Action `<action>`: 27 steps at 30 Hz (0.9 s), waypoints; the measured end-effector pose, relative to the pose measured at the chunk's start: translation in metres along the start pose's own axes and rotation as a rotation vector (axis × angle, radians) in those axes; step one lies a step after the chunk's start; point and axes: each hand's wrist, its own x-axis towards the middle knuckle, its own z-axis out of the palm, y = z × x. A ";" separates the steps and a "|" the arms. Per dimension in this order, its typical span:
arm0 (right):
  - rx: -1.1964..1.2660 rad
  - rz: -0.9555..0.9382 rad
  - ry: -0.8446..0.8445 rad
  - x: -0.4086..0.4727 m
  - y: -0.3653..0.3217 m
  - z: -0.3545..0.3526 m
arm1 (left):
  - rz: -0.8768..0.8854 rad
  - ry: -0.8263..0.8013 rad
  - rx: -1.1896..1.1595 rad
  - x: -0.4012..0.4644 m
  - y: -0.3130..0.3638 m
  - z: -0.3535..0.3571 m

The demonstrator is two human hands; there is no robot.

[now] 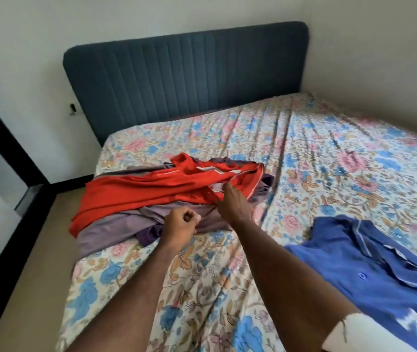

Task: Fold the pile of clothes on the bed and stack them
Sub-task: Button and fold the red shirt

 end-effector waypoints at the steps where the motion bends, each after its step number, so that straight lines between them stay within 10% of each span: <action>1: -0.016 0.027 -0.009 0.009 -0.001 0.007 | -0.002 0.003 -0.007 0.000 0.001 -0.005; 6: -0.113 0.052 0.003 0.022 -0.006 0.019 | 0.022 -0.027 -0.031 -0.005 0.002 -0.018; 11: 0.493 -0.063 -0.068 -0.003 -0.027 -0.020 | 0.120 -0.063 0.026 -0.004 -0.003 -0.023; 22: 0.801 -0.014 -0.200 -0.150 0.002 -0.149 | 0.143 0.039 0.735 -0.044 -0.069 -0.065; 27: 0.831 0.040 -0.222 -0.139 -0.037 -0.173 | 0.196 0.106 0.242 -0.063 -0.046 -0.130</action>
